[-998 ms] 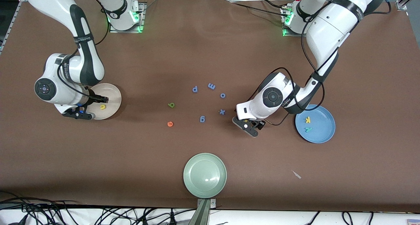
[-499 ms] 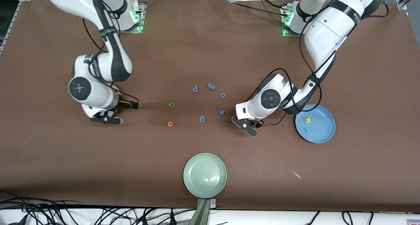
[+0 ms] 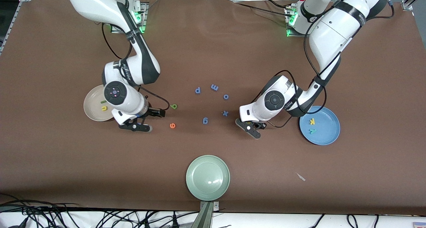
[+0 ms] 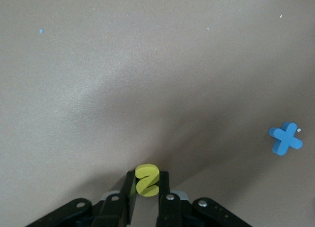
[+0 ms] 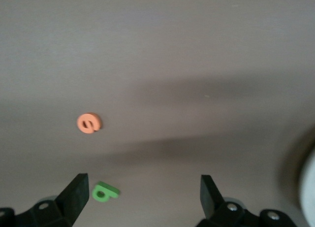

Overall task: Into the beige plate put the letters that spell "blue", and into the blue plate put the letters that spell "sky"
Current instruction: 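Grasp the yellow 2 with the left gripper while the right gripper grasps the e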

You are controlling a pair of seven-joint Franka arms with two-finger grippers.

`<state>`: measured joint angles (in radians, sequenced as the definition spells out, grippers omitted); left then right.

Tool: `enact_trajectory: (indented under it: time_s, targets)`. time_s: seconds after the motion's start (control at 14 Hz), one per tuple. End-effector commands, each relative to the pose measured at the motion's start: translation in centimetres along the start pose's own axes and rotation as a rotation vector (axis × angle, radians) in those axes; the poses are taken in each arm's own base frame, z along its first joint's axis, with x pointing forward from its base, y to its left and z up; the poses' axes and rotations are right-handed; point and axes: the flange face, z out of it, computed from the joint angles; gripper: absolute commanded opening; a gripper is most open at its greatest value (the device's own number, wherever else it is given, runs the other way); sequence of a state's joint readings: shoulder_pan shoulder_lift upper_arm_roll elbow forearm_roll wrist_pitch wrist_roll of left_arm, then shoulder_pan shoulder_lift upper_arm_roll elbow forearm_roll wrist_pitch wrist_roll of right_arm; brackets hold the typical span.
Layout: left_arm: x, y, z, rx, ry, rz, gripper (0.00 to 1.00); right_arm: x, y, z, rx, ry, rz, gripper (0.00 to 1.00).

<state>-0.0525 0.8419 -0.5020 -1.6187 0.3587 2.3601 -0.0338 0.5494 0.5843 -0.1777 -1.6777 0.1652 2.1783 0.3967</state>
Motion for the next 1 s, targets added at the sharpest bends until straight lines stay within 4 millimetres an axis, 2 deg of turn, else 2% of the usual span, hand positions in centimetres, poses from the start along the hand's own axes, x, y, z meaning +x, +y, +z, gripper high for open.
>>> enact_trajectory:
  time_s: [0.0,0.07,0.21,0.36,0.43,0.5,0.57,0.71,0.78,0.93]
  targets:
    - [0.1,-0.3,-0.3,0.022,0.003,0.011,0.04,0.4,-3.4,2.4,0.042,0.048,0.007,1.0]
    - [0.2,-0.5,-1.0,0.026,0.008,0.002,0.04,0.1,-4.4,3.6,0.048,0.059,0.001,1.0]
    - [0.1,-0.9,-4.0,0.061,-0.022,0.001,0.04,-0.6,-5.8,5.5,0.048,0.068,-0.018,1.0]
    - [-0.8,-1.9,-7.0,0.101,-0.092,-0.007,0.04,-0.6,-6.1,6.6,0.049,0.084,-0.025,1.0]
    - [-1.7,-3.0,-7.9,0.112,-0.141,0.005,0.05,-0.6,-6.2,7.1,0.049,0.087,-0.027,1.0]
    - [-2.6,-4.9,-8.7,0.113,-0.184,0.042,0.05,-0.5,-6.2,7.4,0.049,0.093,-0.031,1.0]
    - [-3.8,-7.6,-9.0,0.099,-0.223,0.099,0.05,-0.5,-6.0,7.9,0.047,0.094,-0.034,1.0]
    - [-6.8,-14.8,-9.3,0.049,-0.254,0.237,0.05,-0.5,-6.1,8.4,0.047,0.096,-0.026,1.0]
    - [-8.2,-17.6,-9.3,0.028,-0.256,0.284,0.05,-0.5,-6.1,8.3,0.047,0.098,-0.033,0.99]
    - [-10.4,-20.9,-8.2,-0.005,-0.266,0.3,0.05,-0.5,-6.1,8.5,0.046,0.096,-0.027,0.84]
